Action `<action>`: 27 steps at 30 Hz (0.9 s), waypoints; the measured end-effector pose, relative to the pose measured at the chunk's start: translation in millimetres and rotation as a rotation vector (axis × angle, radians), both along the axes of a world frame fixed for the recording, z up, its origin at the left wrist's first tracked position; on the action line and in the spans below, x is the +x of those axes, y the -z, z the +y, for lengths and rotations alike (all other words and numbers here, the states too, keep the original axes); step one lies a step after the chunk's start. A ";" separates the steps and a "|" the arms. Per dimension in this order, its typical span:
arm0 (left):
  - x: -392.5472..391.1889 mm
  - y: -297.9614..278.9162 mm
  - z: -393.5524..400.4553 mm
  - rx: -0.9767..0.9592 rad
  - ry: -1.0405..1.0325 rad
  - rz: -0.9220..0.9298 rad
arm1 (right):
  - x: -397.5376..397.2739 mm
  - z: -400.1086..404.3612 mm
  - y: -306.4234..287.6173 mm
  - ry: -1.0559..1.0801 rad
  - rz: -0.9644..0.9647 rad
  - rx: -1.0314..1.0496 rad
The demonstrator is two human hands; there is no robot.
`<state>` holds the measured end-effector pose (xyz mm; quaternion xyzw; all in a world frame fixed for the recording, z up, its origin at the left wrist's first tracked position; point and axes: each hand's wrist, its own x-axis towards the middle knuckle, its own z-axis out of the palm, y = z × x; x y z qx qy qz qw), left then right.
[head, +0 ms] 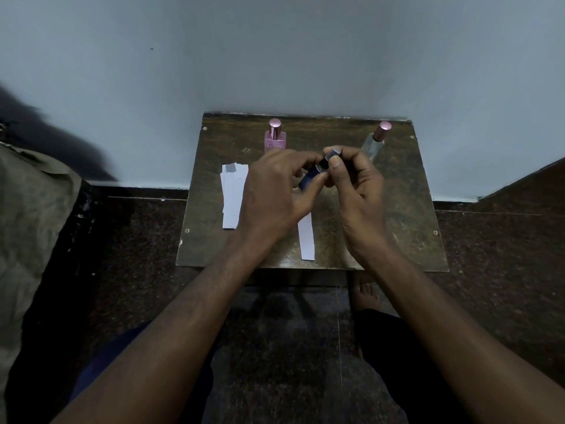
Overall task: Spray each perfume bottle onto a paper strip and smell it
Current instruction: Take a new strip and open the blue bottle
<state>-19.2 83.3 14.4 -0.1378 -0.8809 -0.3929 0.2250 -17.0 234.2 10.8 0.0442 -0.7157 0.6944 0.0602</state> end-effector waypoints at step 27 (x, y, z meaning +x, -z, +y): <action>2.1 2.4 -7.6 0.269 0.092 -0.352 | -16.2 60.5 -4.0 0.171 -0.058 0.722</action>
